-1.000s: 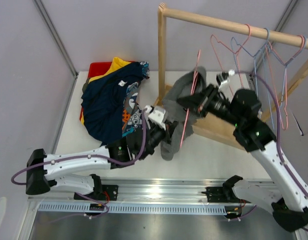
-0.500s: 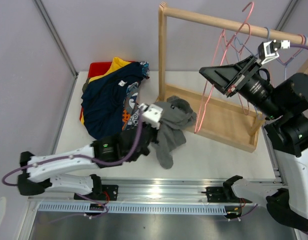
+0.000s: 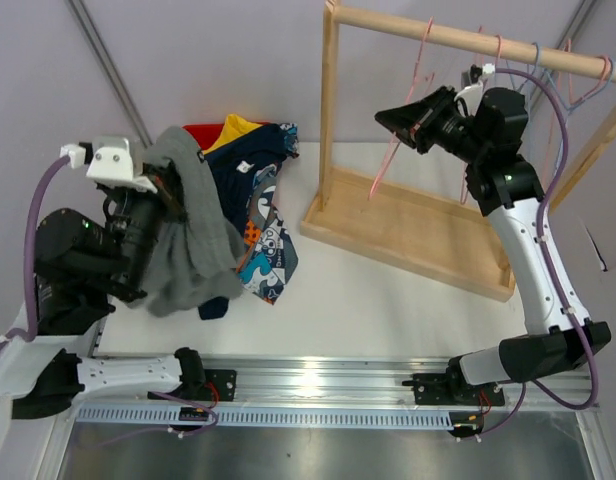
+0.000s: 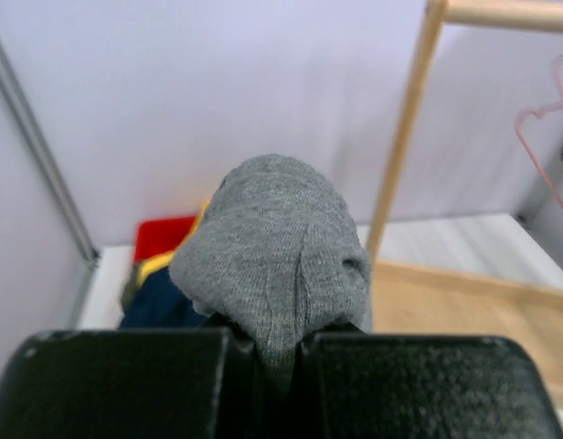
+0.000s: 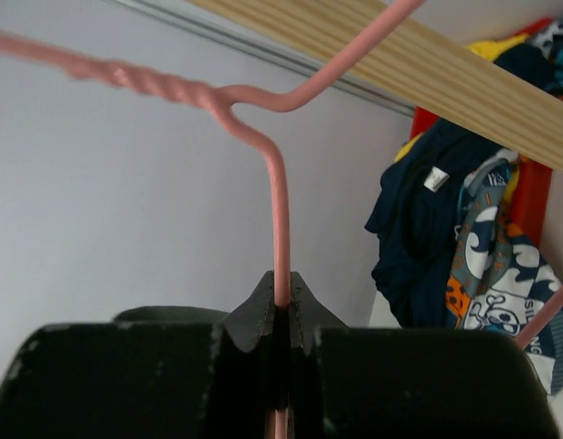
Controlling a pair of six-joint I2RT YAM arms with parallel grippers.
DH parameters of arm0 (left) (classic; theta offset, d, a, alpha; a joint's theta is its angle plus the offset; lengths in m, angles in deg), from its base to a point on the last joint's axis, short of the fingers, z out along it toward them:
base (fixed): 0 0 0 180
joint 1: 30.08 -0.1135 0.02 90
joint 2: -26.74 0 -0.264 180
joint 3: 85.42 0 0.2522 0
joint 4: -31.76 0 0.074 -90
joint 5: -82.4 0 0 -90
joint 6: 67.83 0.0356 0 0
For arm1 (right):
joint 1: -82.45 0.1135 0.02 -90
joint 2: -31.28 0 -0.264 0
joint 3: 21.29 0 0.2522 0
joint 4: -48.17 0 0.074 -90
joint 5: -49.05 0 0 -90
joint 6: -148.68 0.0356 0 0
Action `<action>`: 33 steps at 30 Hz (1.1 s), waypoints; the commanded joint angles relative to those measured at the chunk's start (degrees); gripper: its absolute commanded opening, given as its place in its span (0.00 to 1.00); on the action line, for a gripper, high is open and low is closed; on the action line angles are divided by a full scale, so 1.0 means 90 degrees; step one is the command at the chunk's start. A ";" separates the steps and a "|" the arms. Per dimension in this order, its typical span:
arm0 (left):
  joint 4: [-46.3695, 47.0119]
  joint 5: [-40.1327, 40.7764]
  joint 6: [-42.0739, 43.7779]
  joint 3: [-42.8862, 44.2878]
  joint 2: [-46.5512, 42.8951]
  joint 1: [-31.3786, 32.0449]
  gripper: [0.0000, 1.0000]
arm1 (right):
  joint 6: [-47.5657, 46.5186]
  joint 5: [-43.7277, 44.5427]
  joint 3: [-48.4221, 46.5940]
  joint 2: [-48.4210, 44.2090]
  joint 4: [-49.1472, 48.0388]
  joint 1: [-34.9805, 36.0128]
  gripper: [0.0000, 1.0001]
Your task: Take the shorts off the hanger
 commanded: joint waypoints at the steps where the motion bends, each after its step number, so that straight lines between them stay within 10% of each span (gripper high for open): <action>1: 0.0465 -0.0672 0.1004 0.0579 0.0580 -0.0566 0.00 | 0.0172 -0.0234 0.0247 -0.0354 -0.1072 -0.0005 0.00; 15: -0.0363 -0.4400 -0.0809 0.3605 0.3935 -0.5855 0.00 | 0.0084 -0.0146 0.0922 -0.0618 -0.1238 -0.0103 0.00; 24: -0.0831 -0.5556 -0.2148 0.4429 0.6721 -0.6943 0.01 | 0.0728 -0.0126 0.1293 -0.0394 -0.2438 -0.0249 0.00; 27: -0.1259 -0.5692 -0.2353 0.4145 0.7512 -0.7032 0.23 | 0.0875 -0.0107 0.1079 -0.0247 -0.2771 -0.0269 0.00; 28: -0.1436 -0.5770 -0.2393 0.4154 0.7707 -0.7032 0.53 | 0.0875 -0.0087 0.0904 -0.0198 -0.2781 -0.0278 0.00; 31: -0.1876 -0.6142 -0.2568 0.4116 0.8226 -0.7022 0.99 | 0.0943 -0.0058 0.0688 -0.0042 -0.2839 -0.0288 0.00; 33: -0.1596 -0.6074 -0.2666 0.3349 0.7956 -0.7022 0.99 | 0.0973 -0.0019 0.0522 0.0046 -0.2801 -0.0318 0.00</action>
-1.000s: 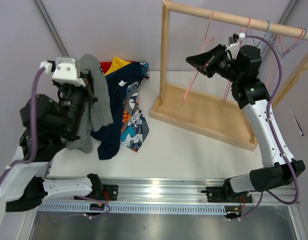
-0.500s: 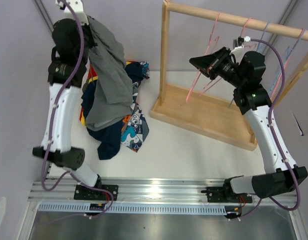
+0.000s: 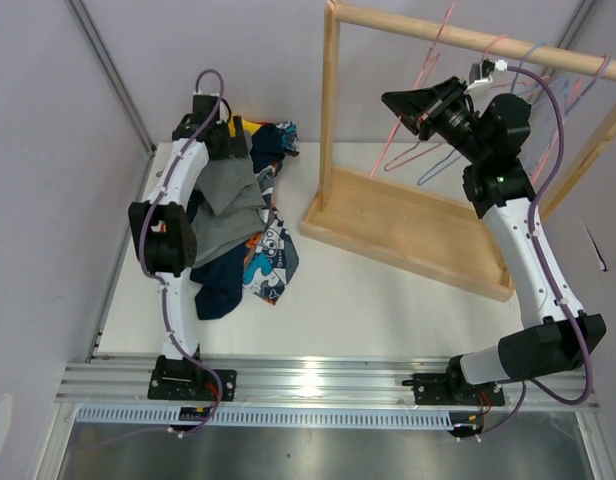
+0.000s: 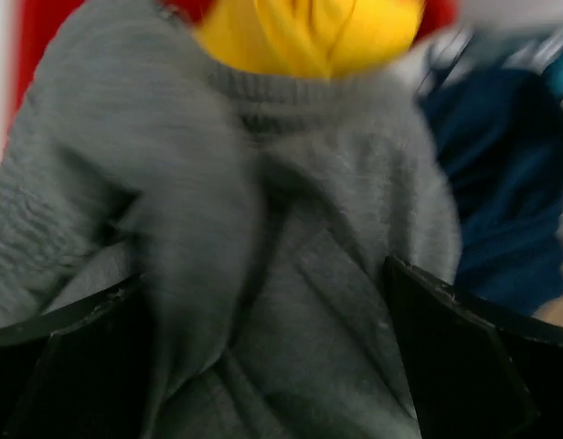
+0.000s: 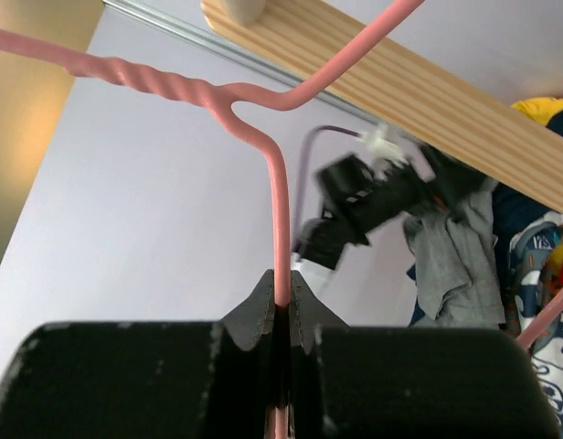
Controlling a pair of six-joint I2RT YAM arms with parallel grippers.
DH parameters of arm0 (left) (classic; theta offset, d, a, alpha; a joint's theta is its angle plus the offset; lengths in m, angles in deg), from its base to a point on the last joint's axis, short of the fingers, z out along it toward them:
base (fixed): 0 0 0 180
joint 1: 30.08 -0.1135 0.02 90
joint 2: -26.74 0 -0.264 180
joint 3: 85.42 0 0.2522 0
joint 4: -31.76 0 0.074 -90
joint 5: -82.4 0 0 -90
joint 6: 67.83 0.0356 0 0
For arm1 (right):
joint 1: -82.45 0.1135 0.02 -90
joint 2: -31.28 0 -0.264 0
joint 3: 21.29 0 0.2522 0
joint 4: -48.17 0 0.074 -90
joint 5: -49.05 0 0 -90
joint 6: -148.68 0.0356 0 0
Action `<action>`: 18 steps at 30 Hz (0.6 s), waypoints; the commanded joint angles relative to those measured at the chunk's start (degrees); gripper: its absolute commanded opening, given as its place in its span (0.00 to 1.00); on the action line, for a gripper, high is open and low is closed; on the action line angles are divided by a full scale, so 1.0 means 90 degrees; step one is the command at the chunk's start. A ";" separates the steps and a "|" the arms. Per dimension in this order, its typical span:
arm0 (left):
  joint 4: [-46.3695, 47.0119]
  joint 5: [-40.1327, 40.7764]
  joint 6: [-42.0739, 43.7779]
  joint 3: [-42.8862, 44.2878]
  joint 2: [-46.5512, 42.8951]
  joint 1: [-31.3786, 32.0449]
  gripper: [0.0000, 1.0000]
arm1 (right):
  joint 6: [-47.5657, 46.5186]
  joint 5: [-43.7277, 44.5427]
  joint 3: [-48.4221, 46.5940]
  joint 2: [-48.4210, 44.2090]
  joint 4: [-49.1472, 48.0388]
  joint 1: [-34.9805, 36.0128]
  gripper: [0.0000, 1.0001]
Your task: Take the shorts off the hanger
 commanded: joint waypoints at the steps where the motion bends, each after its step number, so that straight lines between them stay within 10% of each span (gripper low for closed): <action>1: 0.0129 -0.0291 -0.0369 -0.0904 -0.0606 0.0001 0.99 | 0.0193 0.0083 -0.0503 0.0145 -0.0518 -0.0058 0.00; 18: 0.0083 -0.0223 -0.0584 -0.1650 -0.3741 0.0138 0.99 | 0.0468 0.0064 0.0824 -0.0331 -0.0576 -0.0195 0.00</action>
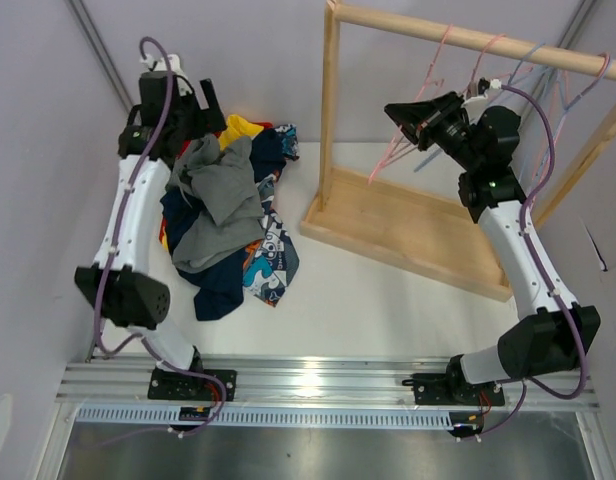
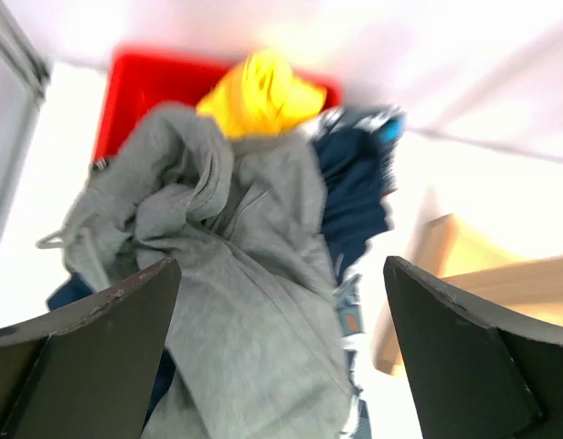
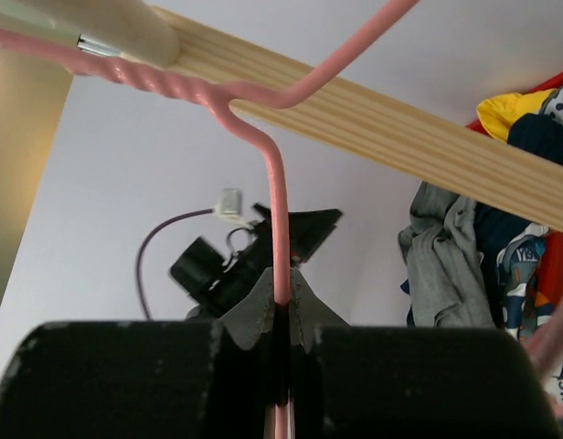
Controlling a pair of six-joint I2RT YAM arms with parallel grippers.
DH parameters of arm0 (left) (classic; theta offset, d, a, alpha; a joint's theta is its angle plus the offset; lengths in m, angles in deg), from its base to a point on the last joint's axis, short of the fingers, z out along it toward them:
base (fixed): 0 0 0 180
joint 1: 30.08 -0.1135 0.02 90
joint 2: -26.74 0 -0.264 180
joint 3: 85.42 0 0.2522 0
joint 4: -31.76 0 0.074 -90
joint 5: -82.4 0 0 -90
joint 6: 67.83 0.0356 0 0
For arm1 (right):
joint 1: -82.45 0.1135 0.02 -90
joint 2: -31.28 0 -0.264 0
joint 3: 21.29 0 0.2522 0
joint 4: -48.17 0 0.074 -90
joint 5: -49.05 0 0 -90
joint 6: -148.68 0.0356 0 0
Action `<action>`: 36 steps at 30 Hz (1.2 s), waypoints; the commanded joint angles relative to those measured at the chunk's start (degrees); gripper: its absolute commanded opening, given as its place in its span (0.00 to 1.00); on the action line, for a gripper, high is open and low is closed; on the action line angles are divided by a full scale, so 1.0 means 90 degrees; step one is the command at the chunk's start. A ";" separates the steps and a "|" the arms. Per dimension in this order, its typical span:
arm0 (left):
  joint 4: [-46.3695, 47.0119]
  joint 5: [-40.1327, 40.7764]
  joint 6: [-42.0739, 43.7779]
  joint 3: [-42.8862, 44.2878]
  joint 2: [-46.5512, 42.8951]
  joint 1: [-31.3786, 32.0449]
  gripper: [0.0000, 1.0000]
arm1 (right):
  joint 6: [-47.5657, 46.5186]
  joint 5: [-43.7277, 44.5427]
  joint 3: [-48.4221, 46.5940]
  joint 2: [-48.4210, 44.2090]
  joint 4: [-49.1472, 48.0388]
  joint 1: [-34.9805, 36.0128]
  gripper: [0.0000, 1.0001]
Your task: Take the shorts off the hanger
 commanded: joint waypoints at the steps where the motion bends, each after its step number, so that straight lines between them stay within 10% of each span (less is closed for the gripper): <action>1: 0.0110 -0.0065 -0.0127 -0.0273 -0.1118 0.0148 0.99 | -0.0050 -0.0193 0.0142 -0.0601 0.0002 0.0036 0.30; 4: 0.0276 0.0071 0.0048 -0.0682 -0.1996 0.0411 0.99 | -0.0596 -0.0243 -0.0033 -0.0953 0.0488 0.0134 0.90; 6: 0.0334 0.0198 0.0204 -0.0966 -0.2419 0.0538 0.99 | -0.1102 -0.0175 -0.0102 -0.1265 0.1249 0.0182 0.99; 25: 0.0833 0.0180 0.0020 -0.5740 -0.6463 0.0695 0.99 | -0.5137 0.2576 0.1108 -0.4829 0.6396 0.0193 0.99; 36: 0.1203 0.0238 -0.0127 -0.7256 -0.7449 0.0695 0.99 | -0.6367 0.3067 0.2114 -0.6137 0.5823 0.0202 0.99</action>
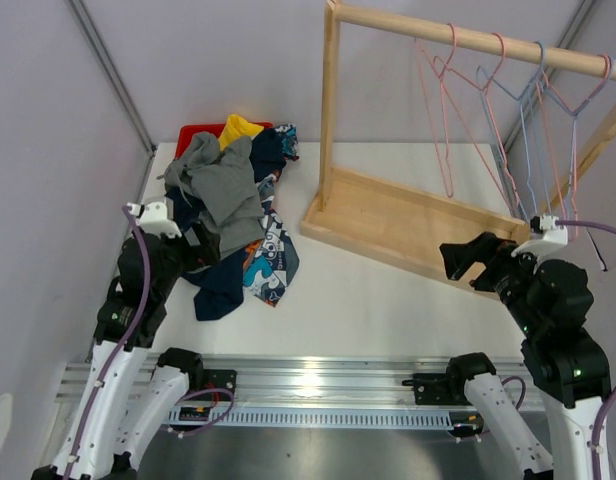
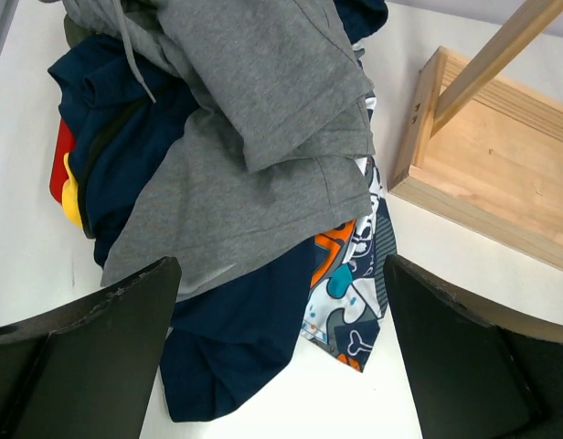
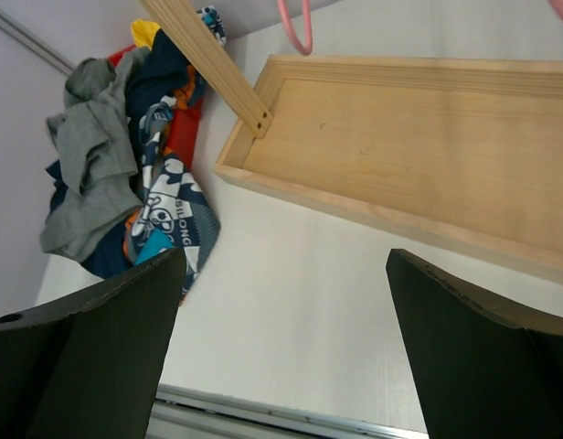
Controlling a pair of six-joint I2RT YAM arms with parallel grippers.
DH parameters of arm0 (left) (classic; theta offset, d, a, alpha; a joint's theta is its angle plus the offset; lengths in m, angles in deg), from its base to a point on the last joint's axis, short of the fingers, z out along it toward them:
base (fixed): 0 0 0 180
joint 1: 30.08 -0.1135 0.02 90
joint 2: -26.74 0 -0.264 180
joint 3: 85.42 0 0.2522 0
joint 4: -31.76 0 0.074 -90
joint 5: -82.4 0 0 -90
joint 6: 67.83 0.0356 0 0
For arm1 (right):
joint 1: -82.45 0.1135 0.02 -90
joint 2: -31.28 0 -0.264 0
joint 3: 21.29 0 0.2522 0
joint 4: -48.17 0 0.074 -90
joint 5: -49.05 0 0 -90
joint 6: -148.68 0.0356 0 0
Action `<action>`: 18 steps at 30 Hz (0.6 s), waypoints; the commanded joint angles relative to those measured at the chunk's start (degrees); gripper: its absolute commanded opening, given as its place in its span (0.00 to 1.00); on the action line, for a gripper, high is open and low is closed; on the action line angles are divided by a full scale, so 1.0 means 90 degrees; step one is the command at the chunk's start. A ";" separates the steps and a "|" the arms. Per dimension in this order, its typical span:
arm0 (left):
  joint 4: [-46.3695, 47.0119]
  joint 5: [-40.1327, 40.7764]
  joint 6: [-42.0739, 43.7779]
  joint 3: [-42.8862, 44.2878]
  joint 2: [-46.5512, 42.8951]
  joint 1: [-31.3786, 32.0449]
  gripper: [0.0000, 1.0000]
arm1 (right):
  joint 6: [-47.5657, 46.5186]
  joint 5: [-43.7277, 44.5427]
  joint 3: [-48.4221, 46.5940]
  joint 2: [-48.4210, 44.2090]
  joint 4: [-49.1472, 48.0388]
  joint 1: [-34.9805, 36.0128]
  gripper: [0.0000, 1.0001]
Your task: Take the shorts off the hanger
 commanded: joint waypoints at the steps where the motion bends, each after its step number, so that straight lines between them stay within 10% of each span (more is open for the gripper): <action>1: 0.0492 0.0051 -0.0176 -0.0224 -0.0407 0.0015 0.99 | -0.0783 0.0155 0.0389 -0.0609 -0.0519 0.0025 0.99; 12: 0.0873 0.0295 -0.0049 -0.0507 -0.1394 0.0015 0.99 | -0.0266 0.2001 0.1837 -0.2759 -0.0862 0.0035 0.99; 18: 0.0805 0.0247 -0.0039 -0.0449 -0.1218 0.0015 0.98 | -0.0344 0.1396 0.2023 -0.2856 -0.1047 0.0025 0.99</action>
